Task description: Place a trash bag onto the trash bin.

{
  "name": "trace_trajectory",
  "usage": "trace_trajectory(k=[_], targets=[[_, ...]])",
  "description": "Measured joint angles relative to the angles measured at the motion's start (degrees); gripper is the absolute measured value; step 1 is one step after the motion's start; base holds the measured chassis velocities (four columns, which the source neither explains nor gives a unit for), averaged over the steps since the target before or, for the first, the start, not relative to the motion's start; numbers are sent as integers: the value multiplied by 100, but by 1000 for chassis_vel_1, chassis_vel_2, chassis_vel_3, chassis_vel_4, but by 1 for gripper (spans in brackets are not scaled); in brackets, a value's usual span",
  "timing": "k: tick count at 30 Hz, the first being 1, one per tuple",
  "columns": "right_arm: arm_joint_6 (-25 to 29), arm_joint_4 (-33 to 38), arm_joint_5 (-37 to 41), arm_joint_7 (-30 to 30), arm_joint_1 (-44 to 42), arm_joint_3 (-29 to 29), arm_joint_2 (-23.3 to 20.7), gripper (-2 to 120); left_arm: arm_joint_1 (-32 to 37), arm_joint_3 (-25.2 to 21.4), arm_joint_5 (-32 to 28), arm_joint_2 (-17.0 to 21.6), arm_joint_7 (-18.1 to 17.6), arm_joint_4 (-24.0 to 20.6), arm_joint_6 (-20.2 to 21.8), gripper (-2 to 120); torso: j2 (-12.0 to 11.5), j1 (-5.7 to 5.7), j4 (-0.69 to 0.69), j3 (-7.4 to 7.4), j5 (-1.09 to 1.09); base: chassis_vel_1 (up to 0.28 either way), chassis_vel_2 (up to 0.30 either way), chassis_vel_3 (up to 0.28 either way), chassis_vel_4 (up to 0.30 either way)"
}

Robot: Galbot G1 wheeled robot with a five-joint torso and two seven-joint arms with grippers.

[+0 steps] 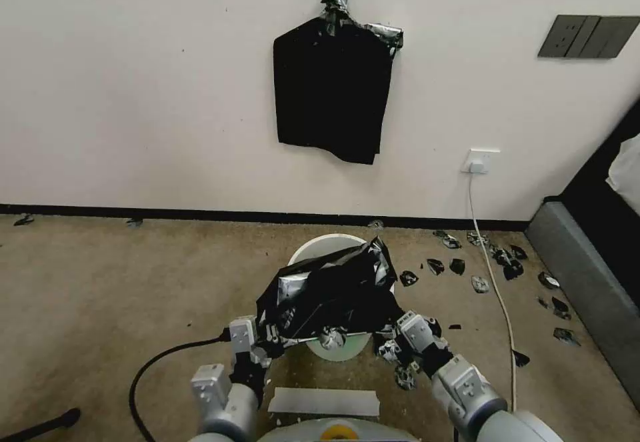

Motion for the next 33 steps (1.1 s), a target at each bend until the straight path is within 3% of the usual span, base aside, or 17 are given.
trace_trajectory(k=[19, 33], targets=[[88, -628, -32, -36, 206, -39, 200, 0, -417, -60, 144, -96, 223, 756, -76, 0, 0, 0, 0, 0, 0, 0, 0, 0, 0], [210, -736, -50, -120, 282, -44, 215, 0, -504, -221, 135, -67, 433, 932, -161, 0, 0, 0, 1, 0, 0, 0, 0, 0, 0]])
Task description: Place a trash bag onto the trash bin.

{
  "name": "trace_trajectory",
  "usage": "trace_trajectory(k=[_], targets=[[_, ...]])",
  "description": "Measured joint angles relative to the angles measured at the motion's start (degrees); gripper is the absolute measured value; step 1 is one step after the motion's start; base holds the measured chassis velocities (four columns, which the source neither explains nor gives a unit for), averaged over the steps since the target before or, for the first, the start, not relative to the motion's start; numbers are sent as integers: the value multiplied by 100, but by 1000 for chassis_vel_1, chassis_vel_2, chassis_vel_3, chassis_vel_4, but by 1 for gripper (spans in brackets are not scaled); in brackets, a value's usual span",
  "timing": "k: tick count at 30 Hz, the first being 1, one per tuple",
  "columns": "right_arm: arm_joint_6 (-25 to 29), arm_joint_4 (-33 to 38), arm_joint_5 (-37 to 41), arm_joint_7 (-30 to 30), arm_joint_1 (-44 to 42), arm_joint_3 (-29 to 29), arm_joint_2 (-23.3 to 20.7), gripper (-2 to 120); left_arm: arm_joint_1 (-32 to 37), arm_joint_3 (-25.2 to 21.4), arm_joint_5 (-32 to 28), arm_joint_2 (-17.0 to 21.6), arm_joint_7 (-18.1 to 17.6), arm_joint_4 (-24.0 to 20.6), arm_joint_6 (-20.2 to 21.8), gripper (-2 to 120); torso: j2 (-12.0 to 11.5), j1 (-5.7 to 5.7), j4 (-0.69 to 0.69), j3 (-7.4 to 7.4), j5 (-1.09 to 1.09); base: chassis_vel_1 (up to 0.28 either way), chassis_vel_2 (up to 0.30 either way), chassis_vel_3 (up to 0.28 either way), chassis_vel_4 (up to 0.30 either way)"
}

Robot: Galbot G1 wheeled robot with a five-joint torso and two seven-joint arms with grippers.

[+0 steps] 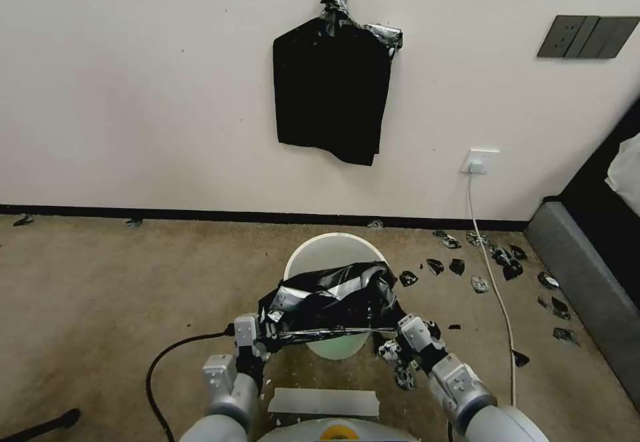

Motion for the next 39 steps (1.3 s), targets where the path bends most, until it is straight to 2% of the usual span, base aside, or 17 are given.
trace_trajectory(k=[12, 14, 17, 32, 39], targets=[[-7, 31, -58, 160, -61, 22, 31, 0, 46, 16, 170, -4, 116, 8, -83, 0, 0, 0, 0, 0, 1, 0, 0, 0, 0], [29, 259, -197, 213, -119, 82, 89, 0, 87, 19, 352, -26, 353, -39, -288, 0, 0, 0, 0, 0, 1, 0, 0, 0, 0], [-18, 291, -281, 246, -150, 92, 116, 0, 82, 31, 403, -37, 371, -49, -292, 0, 0, 0, 0, 0, 1, 0, 0, 0, 0], [6, -253, -405, 227, -221, 79, 247, 0, -12, 12, 492, -57, 397, 243, -266, 0, 0, 0, -1, 0, 0, 0, 0, 0, 0], [103, -585, -405, 151, -52, 43, 324, 0, -328, 2, 471, -135, 557, 663, -369, 0, 0, 0, -1, 0, 0, 0, 0, 0, 0]])
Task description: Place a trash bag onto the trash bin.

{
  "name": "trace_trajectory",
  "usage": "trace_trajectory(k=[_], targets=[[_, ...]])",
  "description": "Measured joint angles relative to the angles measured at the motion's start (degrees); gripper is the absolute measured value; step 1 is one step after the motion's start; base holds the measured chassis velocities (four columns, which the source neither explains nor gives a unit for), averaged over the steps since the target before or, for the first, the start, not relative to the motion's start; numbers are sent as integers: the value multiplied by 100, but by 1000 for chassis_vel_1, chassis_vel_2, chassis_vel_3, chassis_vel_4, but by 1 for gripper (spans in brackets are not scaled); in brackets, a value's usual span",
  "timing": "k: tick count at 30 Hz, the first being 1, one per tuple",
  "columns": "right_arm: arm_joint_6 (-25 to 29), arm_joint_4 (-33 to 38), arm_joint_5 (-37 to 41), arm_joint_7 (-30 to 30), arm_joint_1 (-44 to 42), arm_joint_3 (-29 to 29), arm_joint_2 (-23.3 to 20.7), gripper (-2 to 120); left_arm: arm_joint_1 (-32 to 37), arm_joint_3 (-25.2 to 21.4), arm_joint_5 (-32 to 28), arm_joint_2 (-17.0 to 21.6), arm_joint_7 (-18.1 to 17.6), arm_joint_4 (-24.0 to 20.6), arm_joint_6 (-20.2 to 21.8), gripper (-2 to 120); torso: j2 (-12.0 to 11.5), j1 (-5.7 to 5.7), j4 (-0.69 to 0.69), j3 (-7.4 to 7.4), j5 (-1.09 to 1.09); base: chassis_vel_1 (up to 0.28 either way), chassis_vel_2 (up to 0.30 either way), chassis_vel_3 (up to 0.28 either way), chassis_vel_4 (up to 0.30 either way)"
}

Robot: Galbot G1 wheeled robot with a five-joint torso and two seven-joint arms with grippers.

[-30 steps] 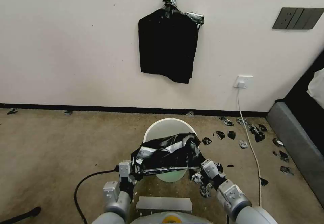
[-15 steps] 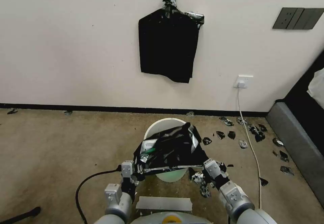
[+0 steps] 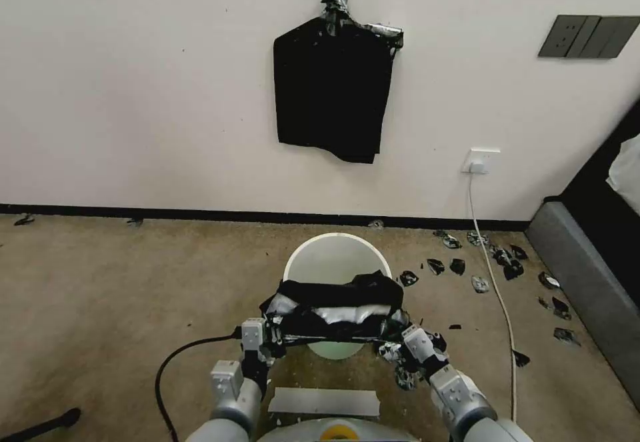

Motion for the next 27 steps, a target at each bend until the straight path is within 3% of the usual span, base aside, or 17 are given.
trace_trajectory(k=[9, 12, 15, 16, 18, 20, 24, 27], targets=[[9, -39, 13, -21, 54, 9, -8, 0, -147, -1, -22, -18, 135, 171, -193, 0, 0, 0, 0, 0, -1, 0, 0, 0, 0], [-19, 20, 2, -36, 21, 19, -34, 0, -105, -34, -17, 8, 152, 125, -211, 9, 0, 0, 0, 0, -1, 0, 0, 0, 0], [-152, 174, -11, -121, -42, 26, -59, 14, 41, -148, 67, 71, 368, 48, -193, 24, 0, 0, 0, 0, 0, 0, 0, 0, 0], [-152, 174, -11, -121, -42, 26, -59, 14, 41, -148, 67, 71, 368, 48, -193, 24, 0, 0, 0, 0, 0, 0, 0, 0, 0], [-290, 305, -20, -202, -82, 56, -82, 22, 161, -304, 155, 111, 704, -12, -170, 33, 0, 0, 0, 0, -1, 0, 0, 0, 0], [-337, 357, -28, -229, -100, 69, -93, 25, 202, -372, 182, 126, 829, -38, -159, 35, 0, 0, 0, 0, -1, 0, 0, 0, 0], [-641, 719, -184, -466, -243, 173, -153, 47, 460, -763, 327, 189, 1484, -203, -152, 57, 0, 0, 0, 0, 0, 0, 0, 0, 0], [-753, 881, -299, -586, -341, 219, -187, 55, 590, -945, 355, 188, 1797, -284, -178, 67, 0, 0, 1, 0, -1, 0, 0, 0, 0]])
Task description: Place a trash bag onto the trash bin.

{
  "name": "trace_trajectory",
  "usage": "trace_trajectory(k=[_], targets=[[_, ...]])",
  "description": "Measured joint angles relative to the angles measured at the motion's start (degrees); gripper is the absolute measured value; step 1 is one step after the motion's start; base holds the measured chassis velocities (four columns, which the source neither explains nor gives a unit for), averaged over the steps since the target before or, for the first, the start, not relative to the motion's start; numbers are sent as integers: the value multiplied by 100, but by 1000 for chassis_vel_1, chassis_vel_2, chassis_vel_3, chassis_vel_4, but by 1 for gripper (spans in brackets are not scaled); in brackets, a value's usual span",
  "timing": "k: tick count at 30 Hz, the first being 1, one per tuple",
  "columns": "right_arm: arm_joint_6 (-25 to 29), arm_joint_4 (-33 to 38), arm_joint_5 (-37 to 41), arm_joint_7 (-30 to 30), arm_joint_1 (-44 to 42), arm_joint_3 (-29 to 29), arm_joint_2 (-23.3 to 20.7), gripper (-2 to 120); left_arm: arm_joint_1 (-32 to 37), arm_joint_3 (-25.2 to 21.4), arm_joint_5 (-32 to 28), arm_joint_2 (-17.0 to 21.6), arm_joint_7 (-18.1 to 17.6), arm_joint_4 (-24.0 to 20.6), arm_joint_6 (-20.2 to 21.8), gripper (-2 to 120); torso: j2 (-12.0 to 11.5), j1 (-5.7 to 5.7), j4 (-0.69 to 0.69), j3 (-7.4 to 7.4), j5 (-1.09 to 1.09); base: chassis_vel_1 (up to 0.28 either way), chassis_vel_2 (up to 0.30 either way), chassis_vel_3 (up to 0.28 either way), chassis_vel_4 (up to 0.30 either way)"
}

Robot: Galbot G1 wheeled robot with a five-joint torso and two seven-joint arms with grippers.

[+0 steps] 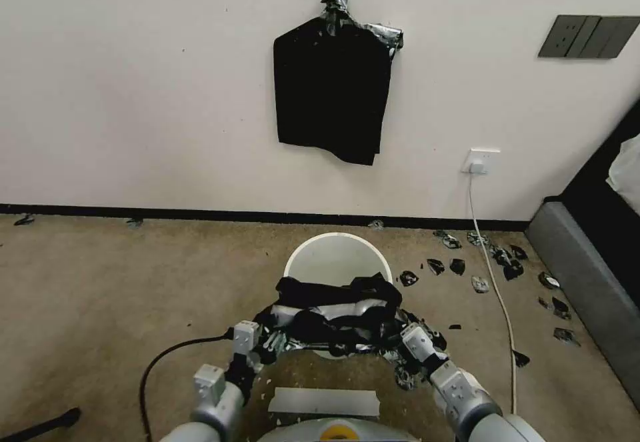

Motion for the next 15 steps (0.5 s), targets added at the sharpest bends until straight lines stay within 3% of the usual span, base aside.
trace_trajectory(k=[5, 7, 8, 15], targets=[[-80, 169, -167, -169, -140, 53, -42, 69, 151, -199, 68, 1, 408, -90, -89, 79, 0, 0, 0, 0, 0, 0, 0, 0, 0], [-100, 360, -317, -315, -291, 82, -84, 89, 305, -545, 172, -14, 1264, -138, -356, 97, 0, 0, 0, 0, 0, 0, 0, 0, 0], [-100, 416, -334, -357, -323, 97, -98, 93, 328, -621, 179, -11, 1459, -150, -427, 99, 0, 0, -1, 0, 1, 0, 0, 0, 0], [-64, 677, -301, -517, -462, 195, -264, 100, 406, -746, 195, -58, 1777, -197, -654, 100, 0, 0, 0, 0, 0, 0, 0, 0, 0]])
